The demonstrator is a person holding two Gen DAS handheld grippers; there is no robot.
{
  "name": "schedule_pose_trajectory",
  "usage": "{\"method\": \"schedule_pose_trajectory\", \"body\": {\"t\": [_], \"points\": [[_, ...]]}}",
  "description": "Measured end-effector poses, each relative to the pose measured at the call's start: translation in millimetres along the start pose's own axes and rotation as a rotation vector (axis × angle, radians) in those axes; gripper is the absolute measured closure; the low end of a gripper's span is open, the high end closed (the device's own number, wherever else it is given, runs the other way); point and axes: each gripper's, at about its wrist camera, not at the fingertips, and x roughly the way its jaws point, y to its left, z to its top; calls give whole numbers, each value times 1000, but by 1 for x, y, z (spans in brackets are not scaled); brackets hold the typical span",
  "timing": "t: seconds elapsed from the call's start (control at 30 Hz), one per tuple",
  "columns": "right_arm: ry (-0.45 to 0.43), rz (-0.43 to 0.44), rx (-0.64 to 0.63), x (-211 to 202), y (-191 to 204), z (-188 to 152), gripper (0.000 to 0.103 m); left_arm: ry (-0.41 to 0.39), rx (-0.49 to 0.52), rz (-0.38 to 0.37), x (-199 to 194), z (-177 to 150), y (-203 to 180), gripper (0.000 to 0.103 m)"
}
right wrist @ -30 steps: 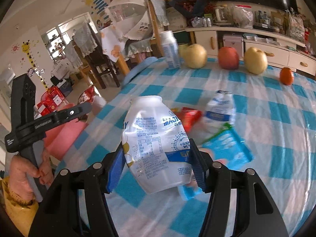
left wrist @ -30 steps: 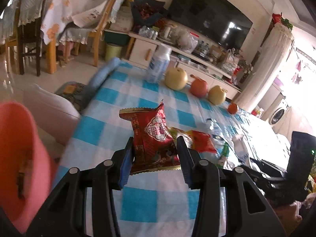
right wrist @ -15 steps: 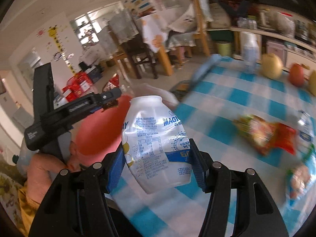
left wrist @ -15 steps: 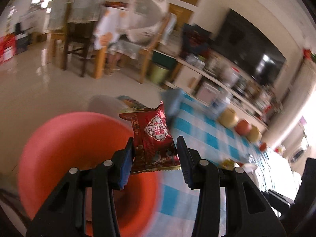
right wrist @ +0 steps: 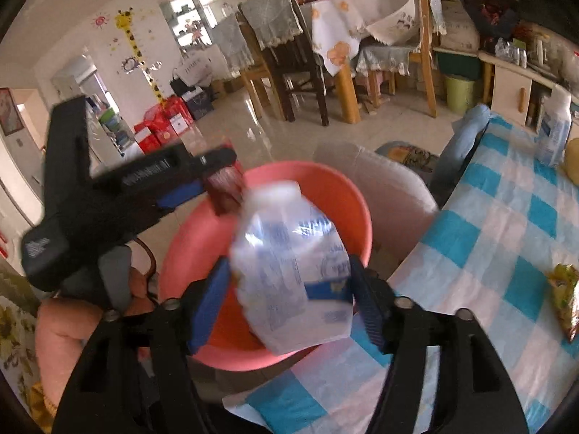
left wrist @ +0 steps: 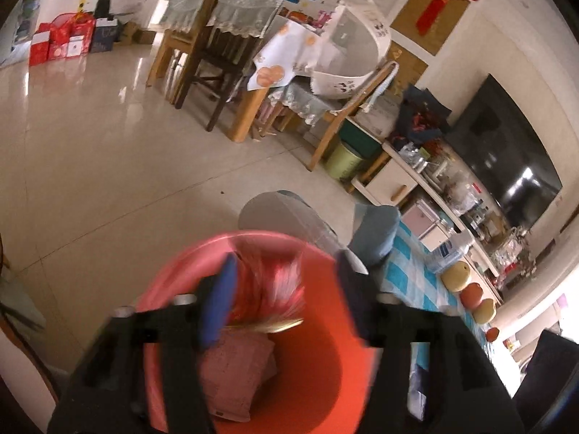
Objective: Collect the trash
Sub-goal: 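Carry both items to the pink bucket and open both grippers over it, then move both grippers back over the table toward the remaining snack bags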
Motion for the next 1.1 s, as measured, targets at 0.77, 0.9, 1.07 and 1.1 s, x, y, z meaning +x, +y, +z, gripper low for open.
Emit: {"method": "schedule_pose_trajectory", "body": {"t": [0.77, 0.9, 1.07, 1.1], "points": [[-70, -231, 103, -68, -43, -64, 11, -135, 163, -54, -6, -26, -56, 10], [-76, -257, 115, -81, -49, -72, 10, -153, 244, -87, -6, -38, -77, 6], [-79, -279, 138, -96, -58, -84, 9, -136, 320, -156, -4, -55, -100, 6], [-81, -287, 139, -99, -59, -87, 9, -131, 333, -165, -4, -58, -103, 6]]}}
